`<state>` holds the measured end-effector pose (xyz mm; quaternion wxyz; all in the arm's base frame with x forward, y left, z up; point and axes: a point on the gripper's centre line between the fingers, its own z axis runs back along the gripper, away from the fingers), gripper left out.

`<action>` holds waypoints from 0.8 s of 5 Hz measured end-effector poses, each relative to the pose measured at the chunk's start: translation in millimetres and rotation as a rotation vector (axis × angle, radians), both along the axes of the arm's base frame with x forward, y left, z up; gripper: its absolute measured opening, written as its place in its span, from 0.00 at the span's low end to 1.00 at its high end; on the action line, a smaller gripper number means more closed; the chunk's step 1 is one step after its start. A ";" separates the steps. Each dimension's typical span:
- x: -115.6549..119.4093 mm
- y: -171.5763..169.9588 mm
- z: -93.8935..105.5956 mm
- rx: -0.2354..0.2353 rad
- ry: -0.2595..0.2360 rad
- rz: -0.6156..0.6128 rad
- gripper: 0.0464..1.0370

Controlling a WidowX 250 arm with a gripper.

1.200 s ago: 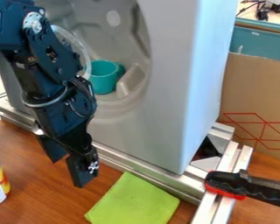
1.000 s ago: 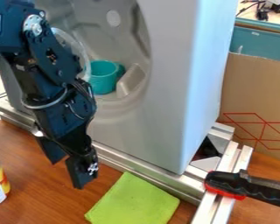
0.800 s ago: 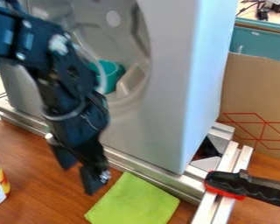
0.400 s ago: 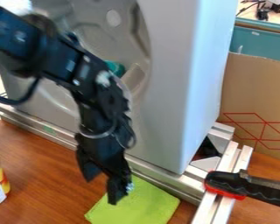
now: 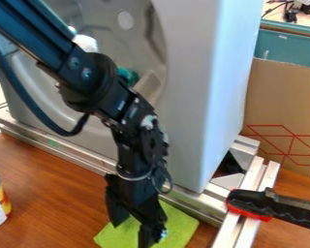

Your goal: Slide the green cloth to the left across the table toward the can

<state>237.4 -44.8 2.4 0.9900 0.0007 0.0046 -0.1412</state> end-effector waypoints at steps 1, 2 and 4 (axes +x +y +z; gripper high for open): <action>3.9 -4.3 -3.8 -0.007 0.003 0.005 0.97; 8.8 -5.8 -5.6 -0.013 -0.012 0.008 0.97; 7.1 2.6 -14.7 0.021 -0.054 0.075 0.97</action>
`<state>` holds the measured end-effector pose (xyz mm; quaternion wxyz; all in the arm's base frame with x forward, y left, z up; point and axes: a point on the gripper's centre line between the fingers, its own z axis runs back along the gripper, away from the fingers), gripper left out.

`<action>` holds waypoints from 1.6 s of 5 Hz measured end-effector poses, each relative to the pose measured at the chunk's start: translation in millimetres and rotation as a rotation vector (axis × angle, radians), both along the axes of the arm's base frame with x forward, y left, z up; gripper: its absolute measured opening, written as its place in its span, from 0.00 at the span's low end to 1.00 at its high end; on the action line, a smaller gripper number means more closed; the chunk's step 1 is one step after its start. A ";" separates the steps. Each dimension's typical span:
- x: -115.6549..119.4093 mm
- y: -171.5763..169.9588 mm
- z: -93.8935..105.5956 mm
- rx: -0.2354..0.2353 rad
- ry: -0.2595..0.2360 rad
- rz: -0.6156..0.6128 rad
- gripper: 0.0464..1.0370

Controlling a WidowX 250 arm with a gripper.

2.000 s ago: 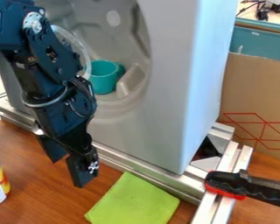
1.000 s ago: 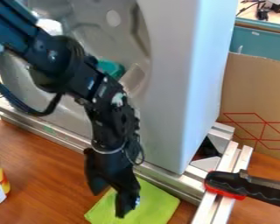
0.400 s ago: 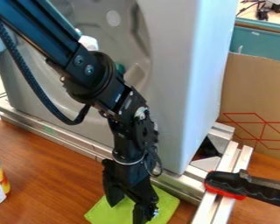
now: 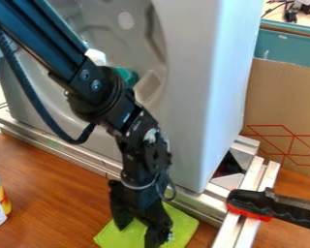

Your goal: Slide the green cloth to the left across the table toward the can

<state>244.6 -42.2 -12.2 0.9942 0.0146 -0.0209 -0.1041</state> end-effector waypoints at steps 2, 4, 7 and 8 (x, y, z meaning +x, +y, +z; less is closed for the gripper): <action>-15.8 18.1 -9.7 0.027 0.016 0.066 0.96; -37.6 91.6 -3.9 0.159 0.127 0.200 0.96; -33.6 137.2 -6.8 0.219 0.186 0.239 0.96; -37.7 126.6 17.4 0.193 0.127 0.266 0.96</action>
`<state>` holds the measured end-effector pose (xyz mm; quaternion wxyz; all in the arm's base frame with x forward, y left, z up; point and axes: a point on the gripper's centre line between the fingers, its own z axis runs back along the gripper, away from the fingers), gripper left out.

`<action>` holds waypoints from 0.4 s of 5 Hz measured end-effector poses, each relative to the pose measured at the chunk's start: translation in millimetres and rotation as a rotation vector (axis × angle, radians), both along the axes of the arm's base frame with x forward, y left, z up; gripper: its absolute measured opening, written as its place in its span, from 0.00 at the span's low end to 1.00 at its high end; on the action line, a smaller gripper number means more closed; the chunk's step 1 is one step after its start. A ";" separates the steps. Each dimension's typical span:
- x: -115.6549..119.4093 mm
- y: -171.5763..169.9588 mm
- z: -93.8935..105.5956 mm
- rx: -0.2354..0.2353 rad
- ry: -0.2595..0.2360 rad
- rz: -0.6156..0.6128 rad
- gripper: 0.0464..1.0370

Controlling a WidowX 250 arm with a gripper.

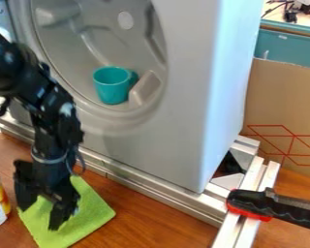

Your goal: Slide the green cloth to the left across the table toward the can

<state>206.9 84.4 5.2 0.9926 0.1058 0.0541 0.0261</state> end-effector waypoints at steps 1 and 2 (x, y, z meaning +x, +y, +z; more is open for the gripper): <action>0.1 -13.8 32.4 -0.010 -0.092 -0.012 0.96; -2.4 -26.3 66.3 -0.024 -0.175 -0.036 0.96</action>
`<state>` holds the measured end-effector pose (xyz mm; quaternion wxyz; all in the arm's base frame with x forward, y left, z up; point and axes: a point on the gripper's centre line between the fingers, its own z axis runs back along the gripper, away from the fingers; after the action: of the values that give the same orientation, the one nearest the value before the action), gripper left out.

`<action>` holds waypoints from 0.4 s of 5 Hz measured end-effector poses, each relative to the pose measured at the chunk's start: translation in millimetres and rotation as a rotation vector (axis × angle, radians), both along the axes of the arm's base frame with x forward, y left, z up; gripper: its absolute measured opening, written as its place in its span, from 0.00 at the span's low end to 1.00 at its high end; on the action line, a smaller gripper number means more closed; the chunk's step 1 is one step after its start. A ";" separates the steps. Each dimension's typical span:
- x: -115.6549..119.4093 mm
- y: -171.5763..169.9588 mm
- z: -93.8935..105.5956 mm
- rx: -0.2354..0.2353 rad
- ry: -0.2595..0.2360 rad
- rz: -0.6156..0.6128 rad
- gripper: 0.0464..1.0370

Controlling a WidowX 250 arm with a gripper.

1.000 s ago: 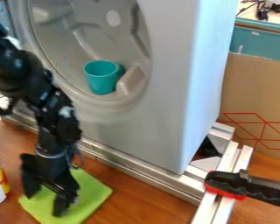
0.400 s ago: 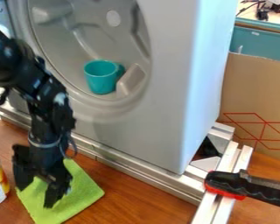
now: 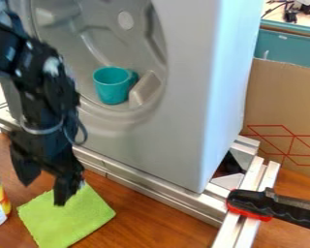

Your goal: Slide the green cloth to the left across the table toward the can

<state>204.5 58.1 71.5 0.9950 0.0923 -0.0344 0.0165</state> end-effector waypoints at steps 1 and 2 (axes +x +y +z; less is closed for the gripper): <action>-20.1 -26.5 6.3 -0.142 0.050 -0.058 0.96; -36.7 -65.9 13.3 -0.224 0.063 -0.167 0.96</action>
<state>167.8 -7.8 84.8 0.9976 -0.0218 -0.0085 -0.0655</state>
